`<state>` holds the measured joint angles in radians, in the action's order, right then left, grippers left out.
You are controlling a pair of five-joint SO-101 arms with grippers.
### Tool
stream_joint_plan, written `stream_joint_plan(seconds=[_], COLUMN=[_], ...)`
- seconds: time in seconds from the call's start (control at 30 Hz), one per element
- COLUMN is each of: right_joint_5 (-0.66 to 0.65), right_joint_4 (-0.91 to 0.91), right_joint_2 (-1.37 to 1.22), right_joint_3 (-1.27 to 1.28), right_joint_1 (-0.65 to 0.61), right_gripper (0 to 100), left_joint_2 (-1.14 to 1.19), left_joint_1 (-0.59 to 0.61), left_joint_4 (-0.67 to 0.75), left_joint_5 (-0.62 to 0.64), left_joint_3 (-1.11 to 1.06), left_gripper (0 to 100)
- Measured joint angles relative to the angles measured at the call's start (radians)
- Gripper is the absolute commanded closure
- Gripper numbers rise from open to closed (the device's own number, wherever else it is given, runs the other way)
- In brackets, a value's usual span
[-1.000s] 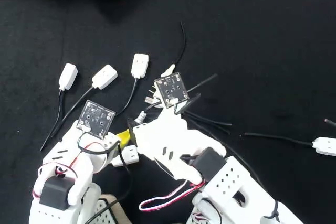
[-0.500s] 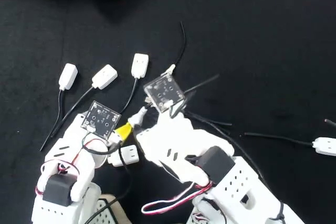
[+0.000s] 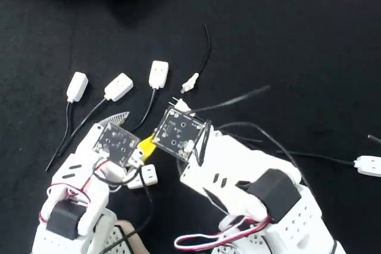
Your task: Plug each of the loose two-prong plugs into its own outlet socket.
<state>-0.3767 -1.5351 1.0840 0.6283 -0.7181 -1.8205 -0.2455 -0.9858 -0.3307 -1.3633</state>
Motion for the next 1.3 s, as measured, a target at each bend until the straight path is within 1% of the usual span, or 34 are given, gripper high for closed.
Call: stream_joint_plan(seconds=[0.1,0.2,0.37,0.43,0.53,0.6,0.7,0.8,0.93,1.03,1.17,1.3], right_joint_5=[-0.018,-0.015,0.109,0.167,0.226,0.238,0.259,0.290,0.298,0.298,0.298,0.334], right_joint_4=[-0.021,-0.092,-0.190,-0.192,-0.192,-0.192,-0.192,-0.192,-0.192,-0.184,-0.083,0.074], right_joint_2=[0.000,0.000,0.003,0.014,-0.003,-0.031,-0.046,-0.044,-0.038,-0.038,-0.046,-0.043], right_joint_3=[-0.035,-0.124,-0.425,-0.534,-0.577,-0.591,-0.595,-0.597,-0.554,-0.425,-0.245,-0.158], right_joint_1=[0.014,0.014,0.006,-0.054,-0.166,-0.178,-0.160,-0.089,-0.051,-0.040,-0.041,-0.040], right_gripper=[83.4,83.3,83.3,83.3,83.3,83.4,83.4,83.4,83.3,83.5,83.5,83.4], left_joint_2=[-0.002,-0.003,-0.006,-0.005,-0.005,-0.005,-0.005,-0.005,-0.003,-0.003,-0.005,-0.005], left_joint_1=[-0.044,-0.063,-0.066,-0.066,-0.103,-0.140,-0.169,-0.164,-0.120,-0.075,-0.015,0.021], left_joint_4=[0.000,0.000,0.003,0.003,0.003,0.003,0.003,0.003,0.003,0.029,0.080,0.110], left_joint_5=[0.000,0.000,0.000,0.000,-0.005,-0.025,-0.043,-0.074,-0.120,-0.163,-0.190,-0.222], left_joint_3=[0.054,0.114,0.199,0.219,0.247,0.256,0.258,0.258,0.258,0.258,0.259,0.259], left_gripper=[72,72,72,72,72,72,72,72,72,72,72,72])
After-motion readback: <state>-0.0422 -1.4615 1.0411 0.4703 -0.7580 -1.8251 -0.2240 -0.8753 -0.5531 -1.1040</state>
